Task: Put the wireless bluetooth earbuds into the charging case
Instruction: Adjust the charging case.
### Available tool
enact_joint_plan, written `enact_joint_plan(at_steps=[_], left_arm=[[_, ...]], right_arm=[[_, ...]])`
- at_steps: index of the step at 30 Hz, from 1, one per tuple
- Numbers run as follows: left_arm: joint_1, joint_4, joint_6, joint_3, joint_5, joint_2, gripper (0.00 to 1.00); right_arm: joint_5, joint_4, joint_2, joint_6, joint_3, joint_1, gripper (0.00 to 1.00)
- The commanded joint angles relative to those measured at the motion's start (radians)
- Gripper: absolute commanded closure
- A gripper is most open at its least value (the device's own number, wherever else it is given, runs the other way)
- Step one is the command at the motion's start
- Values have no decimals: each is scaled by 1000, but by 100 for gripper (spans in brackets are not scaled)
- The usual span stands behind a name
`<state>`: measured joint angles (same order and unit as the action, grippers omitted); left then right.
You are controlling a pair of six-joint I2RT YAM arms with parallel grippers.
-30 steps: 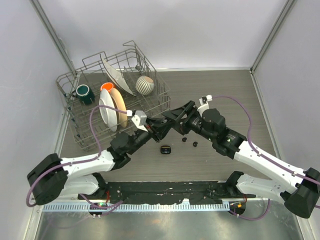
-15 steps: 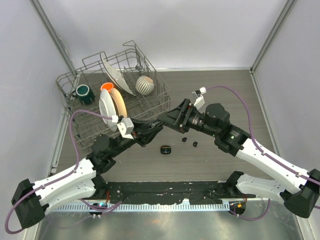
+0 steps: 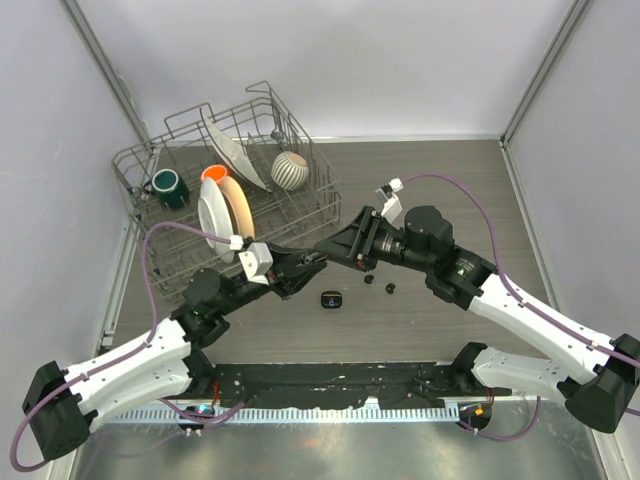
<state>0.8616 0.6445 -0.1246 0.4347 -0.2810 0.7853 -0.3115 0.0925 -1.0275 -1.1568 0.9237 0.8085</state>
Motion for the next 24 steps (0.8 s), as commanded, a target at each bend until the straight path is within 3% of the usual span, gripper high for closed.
enact_joint_plan(at_steps=[1, 4, 5, 6, 8, 10, 18, 24], left_arm=[[-6, 23, 63, -4, -33, -12, 100], [-4, 35, 72, -14, -23, -17, 100], [-6, 35, 72, -14, -8, -17, 100], [-6, 38, 63, -13, 6, -18, 99], [-4, 55, 60, -20, 29, -23, 88], [-4, 102, 49, -39, 55, -26, 79], [-4, 433, 54, -132, 85, 17, 72], [-6, 442, 40, -129, 63, 31, 68]], right_arm=[[-37, -48, 7, -14, 35, 6, 57], [-41, -60, 7, -27, 23, 6, 73], [-44, -71, 7, -41, 9, 3, 85], [-49, -86, 10, -55, -2, 4, 89], [-55, -149, 10, -101, -34, 4, 99], [-57, -212, 9, -135, -58, 6, 99], [-18, -372, 11, -256, -166, 4, 99], [-47, -421, -31, -276, -141, 4, 99]])
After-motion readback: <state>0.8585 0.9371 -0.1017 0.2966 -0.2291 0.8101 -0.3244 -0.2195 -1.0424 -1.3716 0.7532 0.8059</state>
